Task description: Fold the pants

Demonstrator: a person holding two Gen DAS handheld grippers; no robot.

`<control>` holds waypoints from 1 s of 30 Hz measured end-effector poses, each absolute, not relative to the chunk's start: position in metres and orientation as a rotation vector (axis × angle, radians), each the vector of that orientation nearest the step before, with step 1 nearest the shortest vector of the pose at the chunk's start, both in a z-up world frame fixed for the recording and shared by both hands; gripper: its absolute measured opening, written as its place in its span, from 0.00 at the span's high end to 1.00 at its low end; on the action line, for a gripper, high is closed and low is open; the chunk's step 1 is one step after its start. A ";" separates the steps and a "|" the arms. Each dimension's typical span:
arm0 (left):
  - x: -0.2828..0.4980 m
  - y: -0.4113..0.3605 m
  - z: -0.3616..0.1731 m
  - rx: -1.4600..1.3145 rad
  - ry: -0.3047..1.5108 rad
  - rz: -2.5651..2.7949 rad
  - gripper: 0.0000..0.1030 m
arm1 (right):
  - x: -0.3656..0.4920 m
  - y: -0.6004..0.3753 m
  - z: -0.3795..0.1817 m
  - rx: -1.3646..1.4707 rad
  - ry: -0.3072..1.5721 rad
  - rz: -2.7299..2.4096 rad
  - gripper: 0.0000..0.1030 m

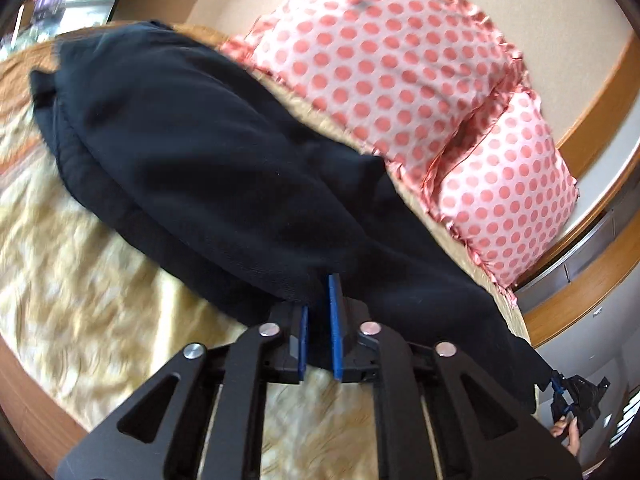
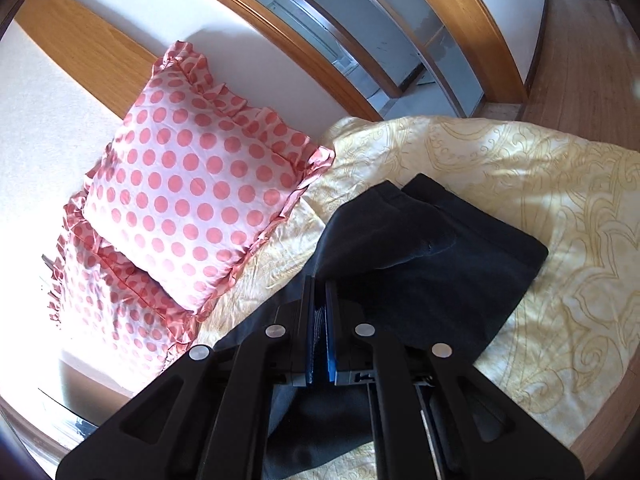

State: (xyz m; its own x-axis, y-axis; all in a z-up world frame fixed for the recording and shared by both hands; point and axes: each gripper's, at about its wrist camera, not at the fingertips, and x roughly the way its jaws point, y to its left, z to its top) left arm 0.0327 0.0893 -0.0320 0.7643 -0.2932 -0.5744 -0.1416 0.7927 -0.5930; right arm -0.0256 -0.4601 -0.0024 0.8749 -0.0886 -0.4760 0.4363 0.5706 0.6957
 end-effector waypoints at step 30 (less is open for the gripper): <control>0.037 0.258 -0.018 -0.977 0.637 0.001 0.95 | -0.020 -0.462 0.001 0.904 0.419 -0.329 0.95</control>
State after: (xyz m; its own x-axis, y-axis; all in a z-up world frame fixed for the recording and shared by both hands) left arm 0.0375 0.2578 -0.0176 0.8193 -0.2762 -0.5025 -0.2784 0.5744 -0.7697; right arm -0.0205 -0.4618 0.0013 0.8707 -0.0996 -0.4816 0.4446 0.5782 0.6841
